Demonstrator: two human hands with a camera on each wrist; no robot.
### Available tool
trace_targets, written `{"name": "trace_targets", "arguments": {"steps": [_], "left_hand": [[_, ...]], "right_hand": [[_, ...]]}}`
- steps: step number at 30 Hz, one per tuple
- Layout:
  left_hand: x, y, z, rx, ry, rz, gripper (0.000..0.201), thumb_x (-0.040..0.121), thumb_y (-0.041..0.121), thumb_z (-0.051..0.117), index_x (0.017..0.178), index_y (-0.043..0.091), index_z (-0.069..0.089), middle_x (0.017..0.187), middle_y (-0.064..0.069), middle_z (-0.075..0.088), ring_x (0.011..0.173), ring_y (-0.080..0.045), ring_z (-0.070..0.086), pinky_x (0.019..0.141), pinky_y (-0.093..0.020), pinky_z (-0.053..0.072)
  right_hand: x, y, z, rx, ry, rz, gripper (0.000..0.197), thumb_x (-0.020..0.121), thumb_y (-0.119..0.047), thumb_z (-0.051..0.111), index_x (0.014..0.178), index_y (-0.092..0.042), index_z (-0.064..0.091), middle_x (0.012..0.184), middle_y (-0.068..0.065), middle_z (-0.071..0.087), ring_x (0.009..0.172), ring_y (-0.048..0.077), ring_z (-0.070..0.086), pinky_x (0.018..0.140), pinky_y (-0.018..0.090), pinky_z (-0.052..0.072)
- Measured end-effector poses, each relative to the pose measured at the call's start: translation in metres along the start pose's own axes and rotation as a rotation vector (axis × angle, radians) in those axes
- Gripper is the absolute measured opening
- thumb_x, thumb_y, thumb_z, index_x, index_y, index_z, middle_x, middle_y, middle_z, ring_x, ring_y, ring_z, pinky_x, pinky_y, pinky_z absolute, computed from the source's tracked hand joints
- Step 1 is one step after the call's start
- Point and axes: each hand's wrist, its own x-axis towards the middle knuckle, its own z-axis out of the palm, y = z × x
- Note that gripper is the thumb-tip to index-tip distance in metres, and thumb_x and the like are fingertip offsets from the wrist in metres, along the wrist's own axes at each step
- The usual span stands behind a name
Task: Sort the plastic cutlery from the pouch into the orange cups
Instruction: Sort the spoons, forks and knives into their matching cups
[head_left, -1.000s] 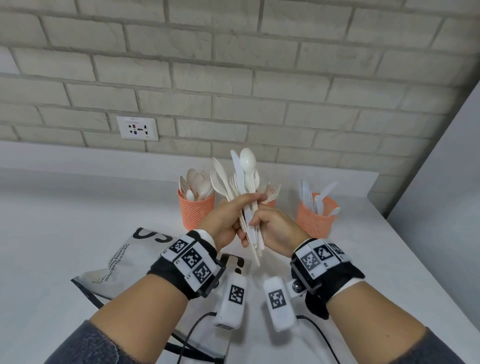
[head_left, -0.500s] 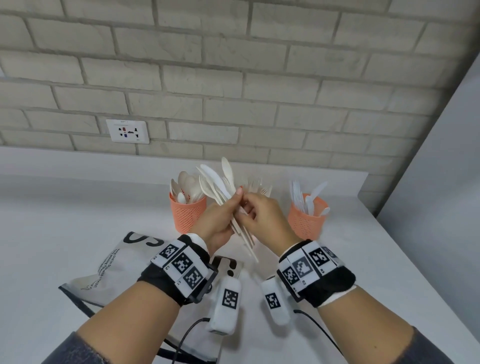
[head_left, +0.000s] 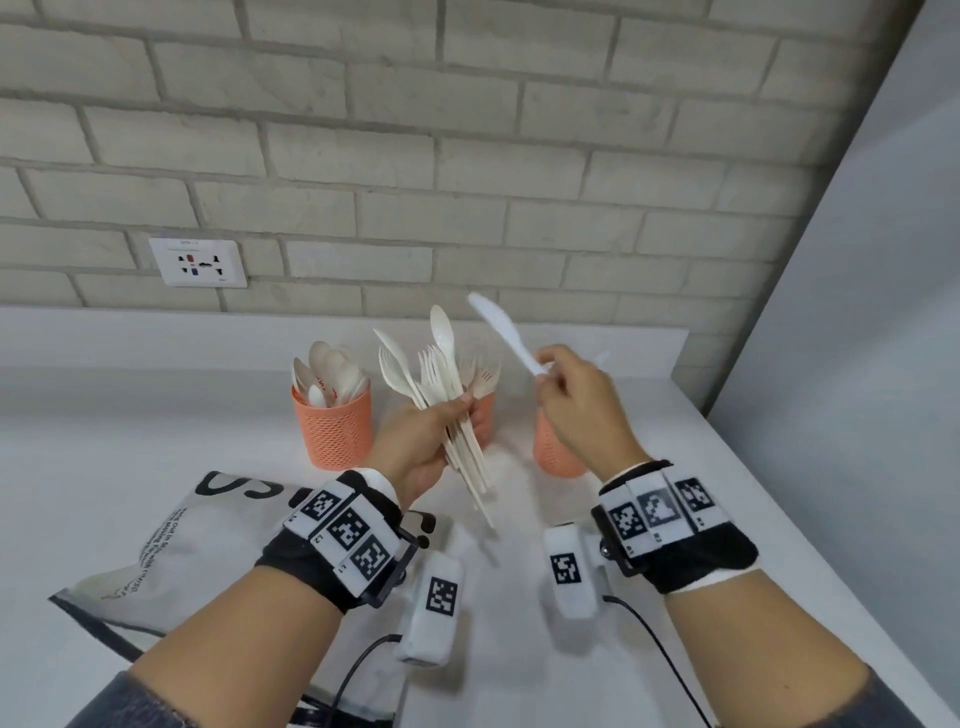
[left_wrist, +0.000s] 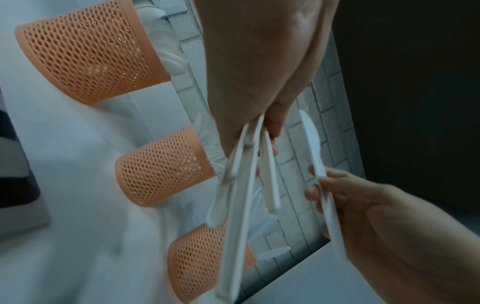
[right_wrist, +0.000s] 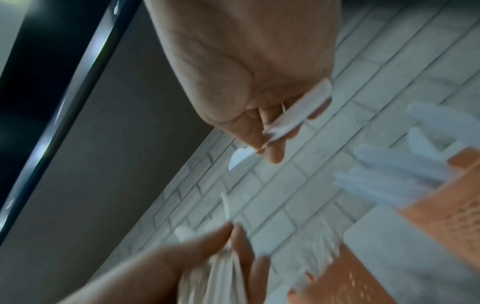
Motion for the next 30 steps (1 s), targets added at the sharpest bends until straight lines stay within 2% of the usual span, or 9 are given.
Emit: {"name": "trace_targets", "arguments": {"steps": [3,8,13,16,19,23,26,28,30], "left_hand": [[0.003,-0.002,0.001,-0.007,-0.019,-0.010,0.011,0.092,0.001,0.051,0.087,0.005,0.060,0.058,-0.003,0.059,0.054,-0.013,0.060,0.063,-0.031,0.058],[0.006,-0.003,0.005,0.023,-0.058,-0.018,0.006,0.091,0.001,0.054,0.094,0.002,0.058,0.072,-0.008,0.058,0.062,-0.016,0.062,0.062,-0.033,0.059],[0.010,-0.010,0.011,0.030,-0.106,-0.016,0.019,0.090,0.000,0.054,0.109,0.002,0.054,0.071,-0.006,0.059,0.061,-0.015,0.064,0.061,-0.033,0.058],[0.010,-0.012,0.012,0.032,-0.118,-0.011,0.020,0.089,-0.002,0.055,0.109,0.001,0.055,0.068,-0.005,0.063,0.060,-0.013,0.066,0.064,-0.034,0.060],[0.009,-0.013,0.010,0.043,-0.149,-0.015,0.020,0.089,-0.001,0.055,0.108,0.000,0.056,0.070,-0.004,0.064,0.064,-0.014,0.067,0.066,-0.033,0.059],[0.010,-0.011,0.008,0.031,-0.173,-0.034,0.018,0.089,0.000,0.055,0.107,0.001,0.056,0.074,-0.004,0.067,0.070,-0.016,0.069,0.068,-0.033,0.058],[0.010,-0.010,0.008,0.026,-0.180,-0.035,0.017,0.090,0.001,0.054,0.106,0.002,0.056,0.075,-0.004,0.068,0.071,-0.016,0.069,0.067,-0.033,0.058],[0.012,-0.010,0.006,0.002,-0.176,-0.028,0.020,0.090,0.001,0.055,0.110,0.002,0.053,0.076,-0.004,0.065,0.069,-0.016,0.067,0.065,-0.032,0.056],[0.012,-0.009,0.005,-0.014,-0.151,-0.026,0.020,0.090,0.001,0.055,0.109,0.002,0.053,0.076,-0.005,0.061,0.067,-0.015,0.065,0.063,-0.032,0.055]], "right_hand": [[0.006,0.019,-0.029,0.085,0.204,0.078,0.015,0.087,-0.006,0.049,0.092,-0.019,0.055,0.084,0.014,0.062,0.066,0.014,0.059,0.052,0.016,0.040],[0.018,0.062,-0.060,0.049,0.439,0.183,0.006,0.086,-0.002,0.053,0.091,-0.001,0.056,0.082,0.010,0.053,0.075,0.020,0.048,0.061,0.018,0.036],[0.035,0.087,-0.036,-0.003,0.229,0.216,0.013,0.084,-0.001,0.058,0.077,-0.010,0.052,0.063,-0.001,0.049,0.067,0.019,0.049,0.055,0.019,0.035],[0.041,0.099,-0.021,-0.070,0.101,0.280,0.012,0.078,-0.005,0.065,0.069,-0.009,0.059,0.070,0.006,0.059,0.073,0.021,0.054,0.066,0.023,0.039],[0.050,0.110,-0.015,-0.117,-0.097,0.415,0.021,0.079,-0.023,0.064,0.058,-0.025,0.060,0.088,0.010,0.066,0.096,0.027,0.055,0.082,0.031,0.045],[0.059,0.107,-0.017,-0.343,-0.335,0.500,0.019,0.082,-0.035,0.055,0.080,-0.018,0.064,0.098,0.009,0.059,0.114,0.031,0.043,0.081,0.031,0.031],[0.066,0.098,-0.022,-0.417,-0.387,0.454,0.023,0.086,-0.019,0.049,0.098,-0.009,0.065,0.110,0.013,0.057,0.118,0.034,0.043,0.096,0.035,0.033],[0.068,0.088,-0.031,-0.345,-0.252,0.408,0.044,0.083,-0.006,0.048,0.127,-0.008,0.053,0.129,0.017,0.047,0.125,0.036,0.036,0.105,0.038,0.033],[0.064,0.068,-0.038,-0.278,-0.002,0.244,0.052,0.080,0.003,0.047,0.131,-0.008,0.048,0.122,0.017,0.048,0.118,0.032,0.039,0.100,0.036,0.034]]}}
